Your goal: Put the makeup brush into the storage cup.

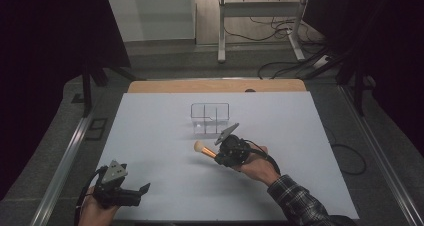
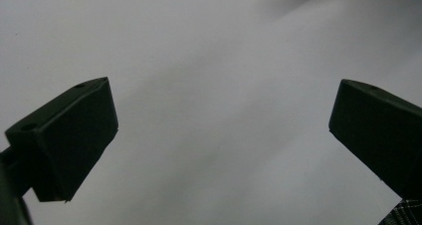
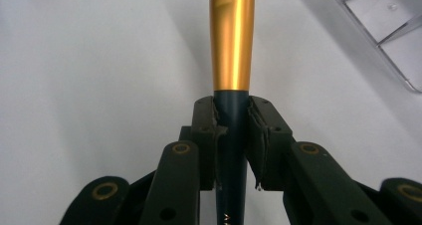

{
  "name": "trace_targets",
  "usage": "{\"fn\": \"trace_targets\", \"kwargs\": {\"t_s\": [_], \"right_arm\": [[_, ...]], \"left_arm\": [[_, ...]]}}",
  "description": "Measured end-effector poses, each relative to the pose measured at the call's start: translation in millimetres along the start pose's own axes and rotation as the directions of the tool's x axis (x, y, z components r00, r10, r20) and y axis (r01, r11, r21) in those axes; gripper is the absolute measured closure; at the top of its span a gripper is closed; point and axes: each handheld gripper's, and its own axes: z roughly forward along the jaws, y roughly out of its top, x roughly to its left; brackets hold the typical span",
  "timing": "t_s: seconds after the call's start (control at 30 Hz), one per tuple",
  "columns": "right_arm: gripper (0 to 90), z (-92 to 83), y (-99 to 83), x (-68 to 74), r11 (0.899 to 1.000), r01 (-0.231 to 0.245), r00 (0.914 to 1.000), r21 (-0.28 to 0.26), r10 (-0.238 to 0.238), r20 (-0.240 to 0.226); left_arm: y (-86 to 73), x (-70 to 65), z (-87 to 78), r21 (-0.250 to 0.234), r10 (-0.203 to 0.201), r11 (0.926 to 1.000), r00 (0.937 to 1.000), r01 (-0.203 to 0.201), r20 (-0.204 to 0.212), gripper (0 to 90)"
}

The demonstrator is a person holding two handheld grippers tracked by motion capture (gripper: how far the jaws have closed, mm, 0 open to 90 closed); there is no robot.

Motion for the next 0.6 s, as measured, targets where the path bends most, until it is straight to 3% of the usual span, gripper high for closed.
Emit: {"fn": "trace_targets", "kwargs": {"t_s": [0.6], "right_arm": [[74.4,-16.9,-7.0,-13.8,0.996,-0.054,0.9978,-0.073,0.057,0.035]], "left_arm": [[-0.5,1.7,-0.7,-0.009,-0.015,0.9998,0.9998,0.015,0.009,0.0]]}}
